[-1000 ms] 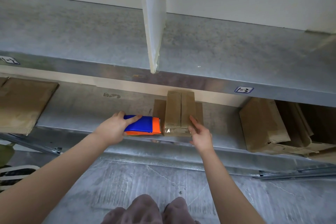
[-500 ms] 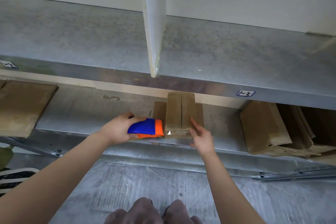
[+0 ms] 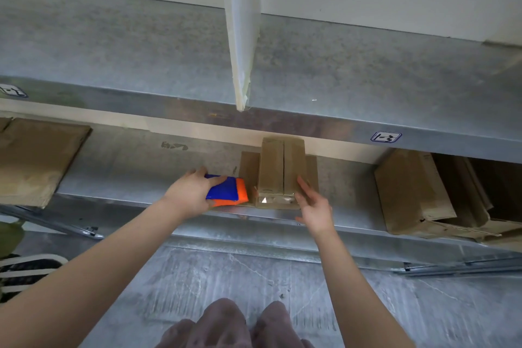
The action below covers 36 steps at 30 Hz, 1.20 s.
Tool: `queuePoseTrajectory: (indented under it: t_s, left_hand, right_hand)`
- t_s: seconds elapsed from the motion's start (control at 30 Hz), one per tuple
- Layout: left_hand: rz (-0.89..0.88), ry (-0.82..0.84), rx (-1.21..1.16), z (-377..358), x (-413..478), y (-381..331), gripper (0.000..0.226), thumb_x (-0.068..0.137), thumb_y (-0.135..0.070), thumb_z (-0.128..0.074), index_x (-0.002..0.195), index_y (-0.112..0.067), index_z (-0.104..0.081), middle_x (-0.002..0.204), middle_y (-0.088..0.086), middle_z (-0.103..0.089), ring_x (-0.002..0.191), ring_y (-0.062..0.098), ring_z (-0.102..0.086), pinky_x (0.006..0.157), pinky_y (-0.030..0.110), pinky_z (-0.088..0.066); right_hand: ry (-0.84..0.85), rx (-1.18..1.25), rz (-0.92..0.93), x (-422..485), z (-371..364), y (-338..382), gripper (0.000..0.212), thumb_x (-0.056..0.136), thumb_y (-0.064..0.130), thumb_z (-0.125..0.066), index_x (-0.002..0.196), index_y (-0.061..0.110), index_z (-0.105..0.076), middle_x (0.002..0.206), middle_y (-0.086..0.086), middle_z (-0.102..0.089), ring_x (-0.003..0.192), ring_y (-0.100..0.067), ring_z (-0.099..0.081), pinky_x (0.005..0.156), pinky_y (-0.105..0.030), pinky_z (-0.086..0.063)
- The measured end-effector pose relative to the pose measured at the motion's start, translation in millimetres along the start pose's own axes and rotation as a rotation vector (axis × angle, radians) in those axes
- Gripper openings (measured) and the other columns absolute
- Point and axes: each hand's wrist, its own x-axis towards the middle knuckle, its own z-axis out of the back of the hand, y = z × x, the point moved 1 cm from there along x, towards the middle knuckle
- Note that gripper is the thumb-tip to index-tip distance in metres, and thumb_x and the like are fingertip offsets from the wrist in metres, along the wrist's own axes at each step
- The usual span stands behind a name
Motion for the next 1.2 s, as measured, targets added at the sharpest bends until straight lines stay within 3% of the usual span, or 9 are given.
queuePoseTrajectory:
  t_s: [0.2, 0.3, 0.37, 0.43, 0.53, 0.67, 0.87, 1.07, 1.2]
  left_hand:
    - [-0.087, -0.076, -0.112, 1, 4, 61, 0.061, 0.083, -0.032, -0.072, 0.139, -0.031, -0.049, 0.12, 0.014, -0.053, 0.106, 0.037, -0.047, 0.093, 0.041, -0.041]
    - [-0.09, -0.028, -0.054, -3, 9, 77, 0.063, 0.085, -0.029, -0.069, 0.143, -0.032, -0.044, 0.131, 0.01, -0.048, 0.123, 0.035, -0.038, 0.112, 0.052, -0.02]
    - [-0.078, 0.003, -0.046, -2, 13, 78, 0.066, 0.087, -0.041, -0.064, 0.146, -0.036, -0.036, 0.14, 0.003, -0.04, 0.137, 0.028, -0.025, 0.117, 0.052, -0.003]
    - [-0.088, -0.033, -0.031, -1, 14, 73, 0.072, 0.082, -0.06, -0.049, 0.148, -0.036, -0.033, 0.148, 0.001, -0.035, 0.145, 0.027, -0.015, 0.118, 0.049, 0.002]
    - [-0.154, -0.146, -0.001, -2, 12, 50, 0.078, 0.077, -0.069, -0.032, 0.147, -0.034, -0.035, 0.15, 0.0, -0.038, 0.146, 0.028, -0.018, 0.119, 0.047, 0.001]
    - [-0.253, -0.175, -0.149, -10, 9, -11, 0.067, 0.091, -0.055, -0.051, 0.15, -0.034, -0.027, 0.154, -0.003, -0.032, 0.146, 0.023, -0.02, 0.119, 0.04, -0.005]
    - [-0.272, -0.198, -0.29, -26, 9, -70, 0.062, 0.094, -0.044, -0.053, 0.149, -0.031, -0.03, 0.156, -0.005, -0.028, 0.143, 0.021, -0.025, 0.117, 0.034, -0.017]
    - [-0.131, -0.226, -0.529, -37, 11, -92, 0.049, 0.096, -0.033, -0.054, 0.143, -0.023, -0.043, 0.151, 0.002, -0.037, 0.138, 0.022, -0.034, 0.113, 0.033, -0.03]
    - [0.022, -0.312, -0.694, -44, 7, -104, 0.042, 0.093, -0.02, -0.061, 0.134, -0.021, -0.056, 0.137, 0.009, -0.048, 0.129, 0.029, -0.038, 0.11, 0.035, -0.027]
  right_hand:
    - [-0.017, -0.009, 0.032, 1, -4, -1, 0.044, 0.096, 0.03, -0.059, 0.11, 0.07, -0.047, 0.153, 0.009, -0.038, 0.132, -0.02, -0.049, 0.1, -0.049, -0.05]
    - [-0.028, -0.045, 0.037, 0, -5, 1, 0.045, 0.095, 0.031, -0.059, 0.109, 0.071, -0.046, 0.151, 0.006, -0.042, 0.126, -0.022, -0.055, 0.1, -0.048, -0.05]
    - [-0.026, -0.075, 0.04, -1, -4, 2, 0.043, 0.096, 0.031, -0.058, 0.114, 0.069, -0.047, 0.15, 0.004, -0.043, 0.124, -0.024, -0.057, 0.103, -0.047, -0.048]
    - [-0.009, -0.101, 0.043, -3, -2, 3, 0.041, 0.097, 0.032, -0.056, 0.129, 0.056, -0.049, 0.151, 0.004, -0.043, 0.132, -0.02, -0.05, 0.112, -0.038, -0.039]
    - [0.015, -0.16, 0.064, -6, 1, 3, 0.041, 0.099, 0.034, -0.052, 0.139, 0.043, -0.046, 0.148, 0.006, -0.046, 0.136, -0.015, -0.044, 0.112, -0.025, -0.033]
    - [0.058, -0.24, 0.069, -11, 4, 8, 0.043, 0.102, 0.038, -0.043, 0.144, 0.044, -0.038, 0.148, 0.008, -0.046, 0.135, -0.016, -0.045, 0.102, -0.018, -0.032]
    - [0.039, -0.418, 0.194, -14, 10, 9, 0.052, 0.1, 0.04, -0.046, 0.147, 0.05, -0.027, 0.154, 0.005, -0.038, 0.139, -0.017, -0.04, 0.112, -0.031, -0.035]
    - [-0.097, -0.511, 0.317, -14, 17, 7, 0.032, 0.094, 0.027, -0.061, 0.125, 0.026, -0.065, 0.137, -0.006, -0.057, 0.126, -0.023, -0.052, 0.105, -0.028, -0.039]
    - [-0.14, -0.367, 0.265, -17, 14, 4, 0.025, 0.09, 0.016, -0.067, 0.114, 0.022, -0.072, 0.127, -0.005, -0.061, 0.121, -0.017, -0.055, 0.101, -0.017, -0.035]
